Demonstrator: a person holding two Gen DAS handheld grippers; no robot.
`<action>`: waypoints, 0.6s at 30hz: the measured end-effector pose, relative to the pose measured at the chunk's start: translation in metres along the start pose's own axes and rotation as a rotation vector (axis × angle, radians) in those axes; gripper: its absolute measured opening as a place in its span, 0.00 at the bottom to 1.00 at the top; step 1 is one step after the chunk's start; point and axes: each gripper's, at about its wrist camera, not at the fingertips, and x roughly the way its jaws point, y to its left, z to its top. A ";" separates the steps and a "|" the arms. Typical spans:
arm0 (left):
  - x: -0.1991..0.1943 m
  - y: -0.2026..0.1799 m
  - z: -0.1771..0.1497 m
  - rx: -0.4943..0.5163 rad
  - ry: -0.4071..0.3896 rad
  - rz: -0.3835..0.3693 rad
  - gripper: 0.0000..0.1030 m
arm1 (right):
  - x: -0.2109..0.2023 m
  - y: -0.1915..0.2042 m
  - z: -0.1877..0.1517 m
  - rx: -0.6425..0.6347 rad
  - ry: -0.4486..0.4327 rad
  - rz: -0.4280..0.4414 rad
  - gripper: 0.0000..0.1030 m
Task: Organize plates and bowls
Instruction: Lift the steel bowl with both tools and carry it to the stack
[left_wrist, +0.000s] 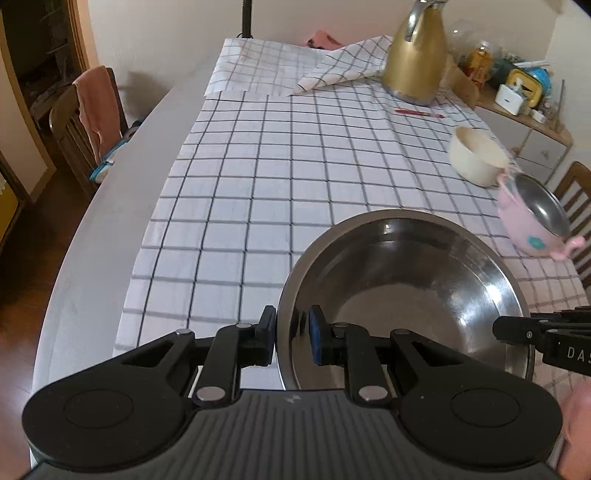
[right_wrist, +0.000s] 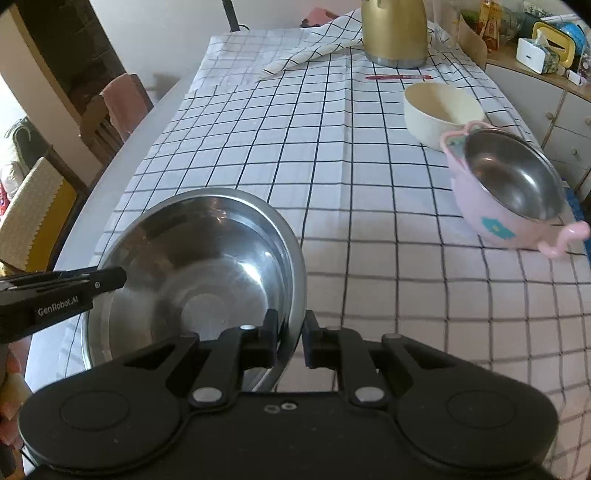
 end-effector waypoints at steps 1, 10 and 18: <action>-0.006 -0.003 -0.005 -0.001 0.002 -0.001 0.17 | -0.007 -0.002 -0.005 0.001 0.000 0.005 0.13; -0.054 -0.033 -0.059 -0.004 0.038 -0.012 0.17 | -0.056 -0.015 -0.059 0.002 0.027 0.016 0.13; -0.079 -0.049 -0.102 -0.030 0.047 0.004 0.17 | -0.078 -0.025 -0.105 -0.015 0.049 0.043 0.13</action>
